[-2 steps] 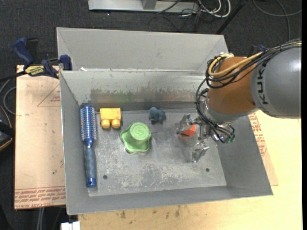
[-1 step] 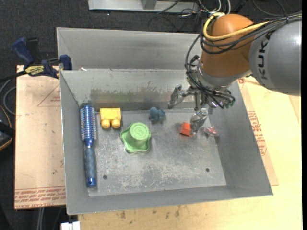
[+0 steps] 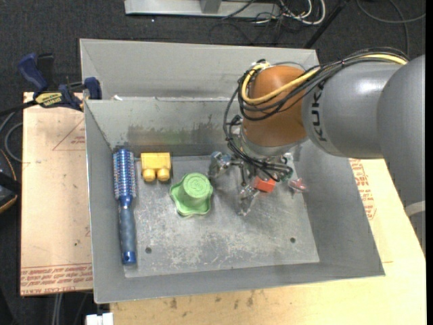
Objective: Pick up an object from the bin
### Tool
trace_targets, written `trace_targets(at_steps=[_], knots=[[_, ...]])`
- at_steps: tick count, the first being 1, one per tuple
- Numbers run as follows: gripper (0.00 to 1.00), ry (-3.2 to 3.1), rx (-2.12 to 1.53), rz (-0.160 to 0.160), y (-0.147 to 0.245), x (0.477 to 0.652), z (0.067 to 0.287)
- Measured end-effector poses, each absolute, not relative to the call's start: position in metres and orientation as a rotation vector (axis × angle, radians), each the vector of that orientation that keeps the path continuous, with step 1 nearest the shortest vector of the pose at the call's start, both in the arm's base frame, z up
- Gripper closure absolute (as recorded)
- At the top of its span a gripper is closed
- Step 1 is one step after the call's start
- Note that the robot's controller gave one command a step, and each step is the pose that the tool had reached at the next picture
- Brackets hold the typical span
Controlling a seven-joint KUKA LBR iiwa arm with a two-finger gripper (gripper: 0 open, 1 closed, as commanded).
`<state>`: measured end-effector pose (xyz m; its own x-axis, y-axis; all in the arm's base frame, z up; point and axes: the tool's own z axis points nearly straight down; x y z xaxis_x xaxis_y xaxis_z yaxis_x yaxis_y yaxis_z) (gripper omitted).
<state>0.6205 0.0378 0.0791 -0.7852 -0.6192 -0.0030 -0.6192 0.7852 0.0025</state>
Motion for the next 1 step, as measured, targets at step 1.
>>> trace_targets(at_steps=[1], knots=[[0.0, 2.957, -1.024, -0.007, 0.1093, 0.6383, 0.0773]])
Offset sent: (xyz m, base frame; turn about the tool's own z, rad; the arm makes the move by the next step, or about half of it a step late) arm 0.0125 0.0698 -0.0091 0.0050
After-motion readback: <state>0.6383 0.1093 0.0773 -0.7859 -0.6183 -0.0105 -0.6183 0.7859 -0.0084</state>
